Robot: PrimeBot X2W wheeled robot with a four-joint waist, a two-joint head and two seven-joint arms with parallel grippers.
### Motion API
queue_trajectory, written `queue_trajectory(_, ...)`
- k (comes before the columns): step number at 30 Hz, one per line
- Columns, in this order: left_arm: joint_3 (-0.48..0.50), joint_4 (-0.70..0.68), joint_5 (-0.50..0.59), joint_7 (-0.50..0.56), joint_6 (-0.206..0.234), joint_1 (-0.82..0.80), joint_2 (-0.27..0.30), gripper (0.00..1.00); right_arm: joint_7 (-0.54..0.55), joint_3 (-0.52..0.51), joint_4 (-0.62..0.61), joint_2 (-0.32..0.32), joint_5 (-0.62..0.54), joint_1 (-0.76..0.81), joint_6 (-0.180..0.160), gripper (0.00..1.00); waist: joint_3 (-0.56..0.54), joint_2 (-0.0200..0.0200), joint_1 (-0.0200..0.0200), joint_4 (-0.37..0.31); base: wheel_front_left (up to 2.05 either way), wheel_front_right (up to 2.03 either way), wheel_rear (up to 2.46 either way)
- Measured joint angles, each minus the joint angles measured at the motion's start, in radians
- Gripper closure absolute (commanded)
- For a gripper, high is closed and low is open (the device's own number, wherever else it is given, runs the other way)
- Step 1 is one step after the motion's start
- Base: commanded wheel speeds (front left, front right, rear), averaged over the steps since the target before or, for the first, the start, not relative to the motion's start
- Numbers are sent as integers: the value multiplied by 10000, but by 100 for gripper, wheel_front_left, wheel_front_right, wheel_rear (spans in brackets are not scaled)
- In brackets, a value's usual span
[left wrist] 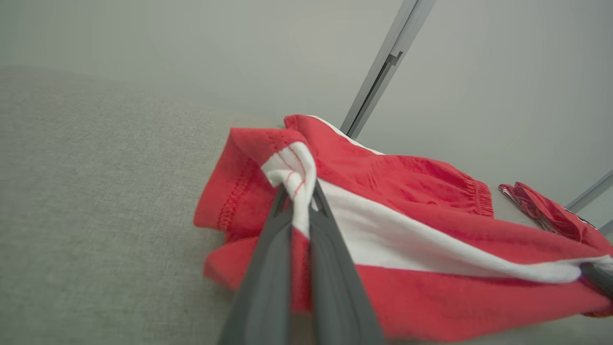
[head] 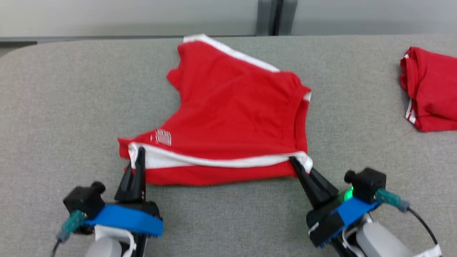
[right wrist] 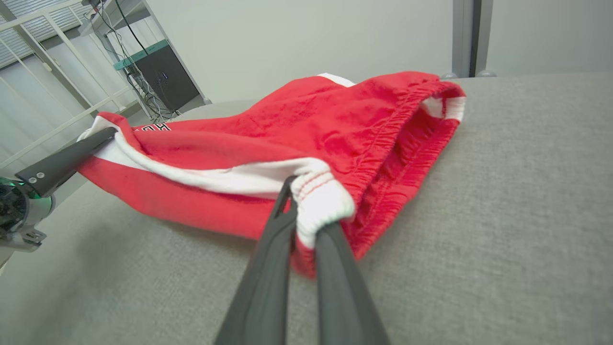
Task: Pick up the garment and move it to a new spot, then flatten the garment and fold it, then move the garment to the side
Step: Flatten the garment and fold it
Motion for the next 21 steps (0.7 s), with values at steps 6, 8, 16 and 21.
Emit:
queue_trajectory(6, -286, -525, 305, 0, 127, 1182, -25, 100, 153, -380, -988, 81, -63, 1827, -2, 100, -628, 0, 0, 57, 0, 0, 0)
queue_trajectory(8, -359, -683, 343, 8, 140, 1354, -21, 100, 309, -593, -1392, 173, -194, 2309, 0, 100, -728, 0, 0, 55, 0, 0, 0)
queue_trajectory(16, -295, -1147, 531, 240, 245, 1114, 453, 100, 777, -1478, -2598, 656, -813, 2734, 0, 100, -589, 0, 2, -212, 0, 0, 0)
queue_trajectory(21, -178, -1275, 798, 617, 211, -273, 943, 100, 819, -1781, -2759, 1053, -1302, 1654, 0, 100, 6, 1, 4, -574, 0, 0, 0)
